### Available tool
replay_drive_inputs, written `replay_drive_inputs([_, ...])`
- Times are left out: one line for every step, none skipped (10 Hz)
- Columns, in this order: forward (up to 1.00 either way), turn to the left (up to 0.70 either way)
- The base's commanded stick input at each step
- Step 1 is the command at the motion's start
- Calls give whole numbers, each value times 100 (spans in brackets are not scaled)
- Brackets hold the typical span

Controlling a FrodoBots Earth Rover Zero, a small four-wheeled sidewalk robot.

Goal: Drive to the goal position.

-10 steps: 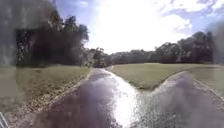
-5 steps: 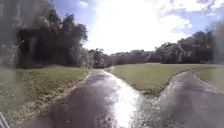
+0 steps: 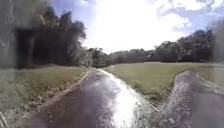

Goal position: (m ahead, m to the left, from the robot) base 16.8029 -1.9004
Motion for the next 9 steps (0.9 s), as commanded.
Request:
replay_drive_inputs([70, 0])
replay_drive_inputs([70, 0])
replay_drive_inputs([70, 0])
replay_drive_inputs([70, 0])
replay_drive_inputs([70, 0])
replay_drive_inputs([70, 0])
replay_drive_inputs([70, 0])
replay_drive_inputs([70, 0])
replay_drive_inputs([70, 0])
